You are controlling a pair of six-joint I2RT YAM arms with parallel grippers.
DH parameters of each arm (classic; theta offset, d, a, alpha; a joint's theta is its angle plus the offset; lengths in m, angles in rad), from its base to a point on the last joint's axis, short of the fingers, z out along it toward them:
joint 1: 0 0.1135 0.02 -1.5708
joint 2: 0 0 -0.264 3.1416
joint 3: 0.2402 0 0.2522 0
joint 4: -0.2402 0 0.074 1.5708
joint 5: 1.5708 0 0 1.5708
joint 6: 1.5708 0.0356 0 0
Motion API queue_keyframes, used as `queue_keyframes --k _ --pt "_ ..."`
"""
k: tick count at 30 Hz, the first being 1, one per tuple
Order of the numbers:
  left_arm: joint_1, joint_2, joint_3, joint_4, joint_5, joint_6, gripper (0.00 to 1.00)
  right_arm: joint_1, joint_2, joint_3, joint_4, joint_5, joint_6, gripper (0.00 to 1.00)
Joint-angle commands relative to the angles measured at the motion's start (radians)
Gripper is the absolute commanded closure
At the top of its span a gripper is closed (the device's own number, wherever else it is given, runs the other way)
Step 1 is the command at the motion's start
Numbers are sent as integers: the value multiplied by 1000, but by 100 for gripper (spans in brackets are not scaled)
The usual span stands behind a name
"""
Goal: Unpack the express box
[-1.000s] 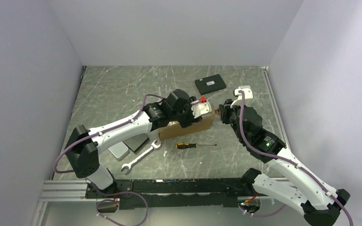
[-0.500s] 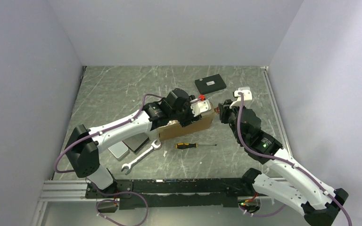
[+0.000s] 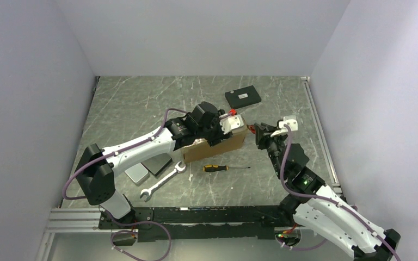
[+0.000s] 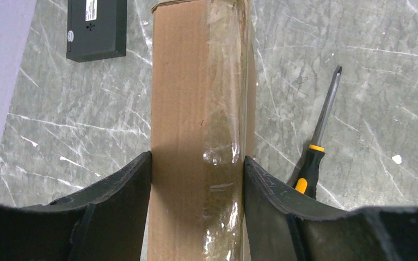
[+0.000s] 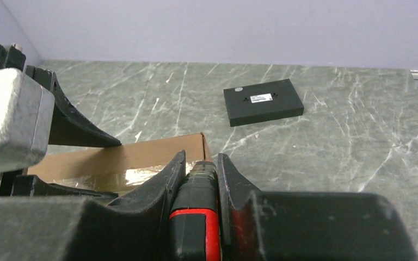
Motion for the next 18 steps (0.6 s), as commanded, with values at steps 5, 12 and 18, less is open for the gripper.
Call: queue_keyframes --k 5,12,18 --pt "19 24 -1 -48 -62 -26 50 9 -19 -163 153 -108 -1 100" --pt "19 18 -6 -44 -55 -19 50 9 -28 -231 253 -101 -9 100" --pt "18 12 -10 -42 -44 -15 50 9 -74 -330 347 -99 -8 100"
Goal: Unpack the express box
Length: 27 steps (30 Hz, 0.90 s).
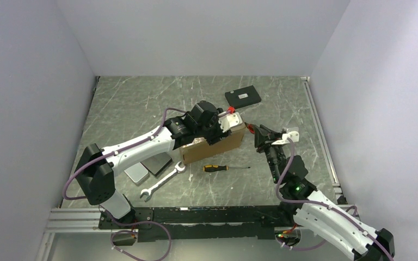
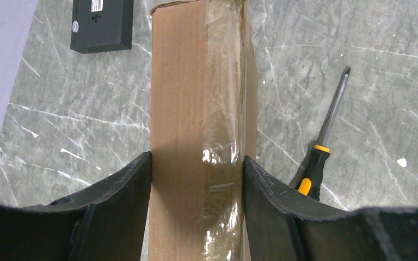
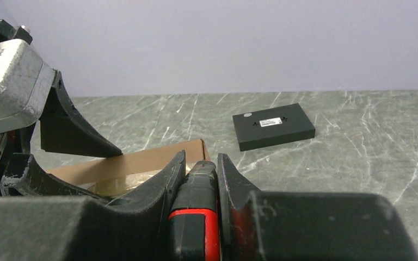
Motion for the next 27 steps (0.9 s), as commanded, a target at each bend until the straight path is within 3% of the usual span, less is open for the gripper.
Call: queue_keyframes --k 1,19,24,27 --pt "6 11 -11 -43 -32 7 50 14 -10 -88 -26 -85 28 100" --pt "1 0 -11 -45 -9 10 50 13 64 -174 97 -106 39 100" --pt "-2 -5 -11 -46 -14 13 50 13 55 -128 65 -111 32 100" --pt "-2 -1 -11 -48 -16 14 50 13 47 -29 -45 -86 29 100"
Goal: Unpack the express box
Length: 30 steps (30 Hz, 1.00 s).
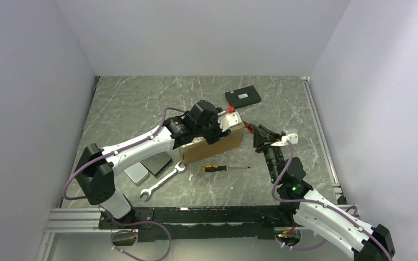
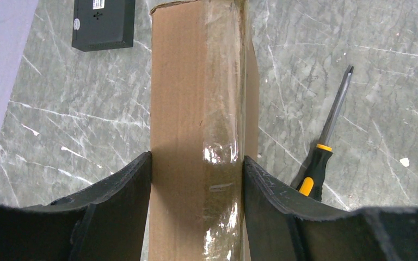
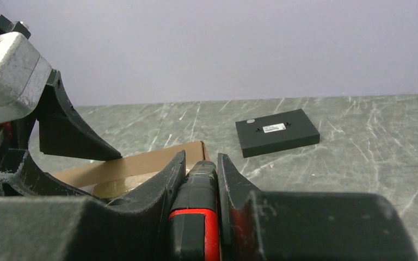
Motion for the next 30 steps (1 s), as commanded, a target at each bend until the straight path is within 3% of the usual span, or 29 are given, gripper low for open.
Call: queue_keyframes --k 1,11,20,22,27,30 --pt "-5 2 -10 -48 -16 13 50 16 16 120 -305 -73 32 100" --pt "-9 16 -4 -57 -9 11 51 16 87 505 -581 -1 47 100" --pt "-18 27 8 -64 -32 -5 45 16 23 576 -693 62 60 100" --pt "-19 32 15 -68 -35 -11 37 16 -2 562 -709 88 57 100" --pt "-19 38 14 -80 -5 -11 4 15 -51 524 -743 143 52 100" --pt "-20 46 16 -88 19 -17 1 16 -68 513 -751 151 50 100"
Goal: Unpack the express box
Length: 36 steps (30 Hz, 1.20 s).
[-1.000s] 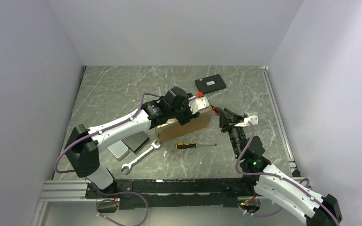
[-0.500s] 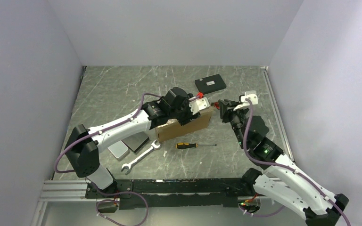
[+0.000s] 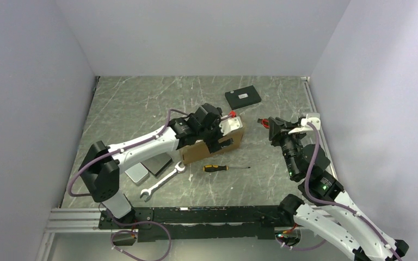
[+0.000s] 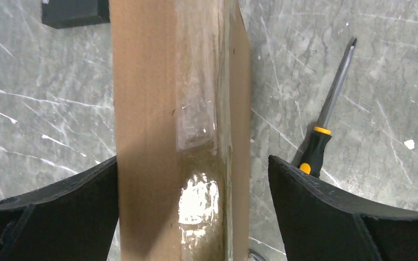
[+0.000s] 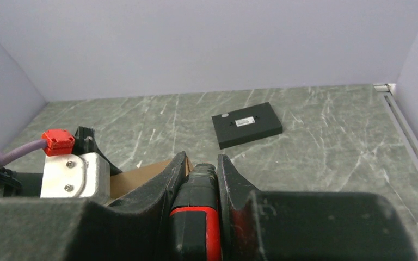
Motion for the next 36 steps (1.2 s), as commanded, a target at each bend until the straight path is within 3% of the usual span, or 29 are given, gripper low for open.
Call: queue_keyframes --k 1,6,11,16,27,33,36 --pt "-7 15 13 -40 37 -24 0 4 -20 -12 -10 45 0 100" --pt "-5 45 30 -45 -27 -39 3 4 -16 -12 -13 38 3 100" --pt "1 58 55 -47 -93 -66 27 4 -7 -11 -16 27 18 100" --pt "35 22 49 -11 -112 -111 39 4 -19 -18 -16 25 37 100" --pt "233 -136 -4 138 40 -370 43 4 -66 24 -68 72 73 100" --pt "402 -243 -101 288 56 -619 41 4 -133 25 -71 158 68 100" --pt "488 -275 -167 356 24 -816 40 4 -133 46 -102 152 89 100"
